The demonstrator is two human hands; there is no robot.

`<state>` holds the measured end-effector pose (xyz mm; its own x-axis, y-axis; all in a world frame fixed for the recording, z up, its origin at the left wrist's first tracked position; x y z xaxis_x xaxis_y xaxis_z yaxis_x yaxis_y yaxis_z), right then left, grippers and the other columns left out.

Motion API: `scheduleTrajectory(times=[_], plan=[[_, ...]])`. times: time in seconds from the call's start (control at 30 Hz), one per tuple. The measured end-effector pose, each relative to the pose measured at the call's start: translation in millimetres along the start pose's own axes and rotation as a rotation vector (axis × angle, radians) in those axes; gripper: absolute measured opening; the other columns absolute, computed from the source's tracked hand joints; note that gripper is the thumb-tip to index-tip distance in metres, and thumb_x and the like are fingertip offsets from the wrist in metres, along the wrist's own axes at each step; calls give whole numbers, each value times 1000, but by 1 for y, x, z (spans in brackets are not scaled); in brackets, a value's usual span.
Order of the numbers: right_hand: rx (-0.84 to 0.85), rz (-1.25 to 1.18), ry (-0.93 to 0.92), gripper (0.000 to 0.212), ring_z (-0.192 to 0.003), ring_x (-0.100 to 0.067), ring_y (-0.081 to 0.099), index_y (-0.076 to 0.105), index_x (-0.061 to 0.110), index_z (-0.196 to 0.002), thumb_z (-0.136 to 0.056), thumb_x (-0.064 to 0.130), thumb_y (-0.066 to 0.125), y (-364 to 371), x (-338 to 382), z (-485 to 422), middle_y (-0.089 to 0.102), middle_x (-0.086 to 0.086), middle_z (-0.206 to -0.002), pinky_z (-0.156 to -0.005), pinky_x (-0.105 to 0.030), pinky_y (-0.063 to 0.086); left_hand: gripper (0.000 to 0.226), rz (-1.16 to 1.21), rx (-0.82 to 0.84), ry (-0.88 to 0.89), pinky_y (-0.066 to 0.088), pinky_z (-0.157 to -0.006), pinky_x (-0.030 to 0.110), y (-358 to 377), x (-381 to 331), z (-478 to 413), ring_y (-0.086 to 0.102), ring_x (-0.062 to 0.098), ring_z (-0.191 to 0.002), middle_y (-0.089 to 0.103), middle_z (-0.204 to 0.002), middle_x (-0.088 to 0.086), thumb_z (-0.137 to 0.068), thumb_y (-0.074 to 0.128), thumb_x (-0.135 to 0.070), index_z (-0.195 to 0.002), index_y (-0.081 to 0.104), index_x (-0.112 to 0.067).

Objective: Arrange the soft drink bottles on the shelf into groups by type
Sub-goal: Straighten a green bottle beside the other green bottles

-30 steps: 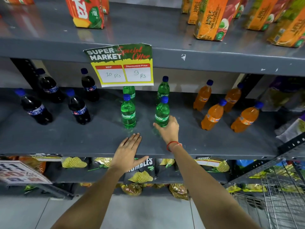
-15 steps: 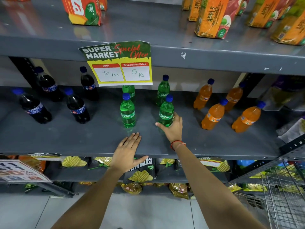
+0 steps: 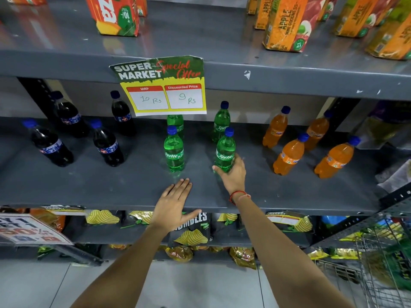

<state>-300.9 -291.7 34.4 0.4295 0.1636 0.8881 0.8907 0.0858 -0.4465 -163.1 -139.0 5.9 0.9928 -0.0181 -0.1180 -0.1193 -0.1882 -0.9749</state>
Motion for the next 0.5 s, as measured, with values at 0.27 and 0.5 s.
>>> scheduleTrajectory(times=[0.27, 0.5], plan=[[-20, 79, -9, 43, -104, -32, 53, 55, -2, -110, -76, 17, 75, 0, -3, -2, 57, -21, -110, -70, -14, 26, 85, -8, 7, 9, 16, -110, 35, 3, 1, 0, 34, 23, -135, 41, -145, 12, -87, 31, -70, -137, 42, -3], [-14, 94, -19, 50, -107, -32, 52, 53, -1, -114, -73, 16, 77, -2, -2, 2, 56, -21, -113, -76, -16, 30, 86, -28, 25, 13, 17, -108, 35, 2, 1, 0, 36, 24, -133, 42, -144, 13, -88, 25, -71, -137, 43, -2]])
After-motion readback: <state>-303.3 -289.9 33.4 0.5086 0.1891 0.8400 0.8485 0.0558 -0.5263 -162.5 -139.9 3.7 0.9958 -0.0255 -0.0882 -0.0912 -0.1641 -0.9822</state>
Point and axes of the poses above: each hand's wrist, its own z-axis away from the middle knuckle, its own y-axis out of the palm, x = y × z, the point moved 8 cm from there along -z, towards the middle knuckle
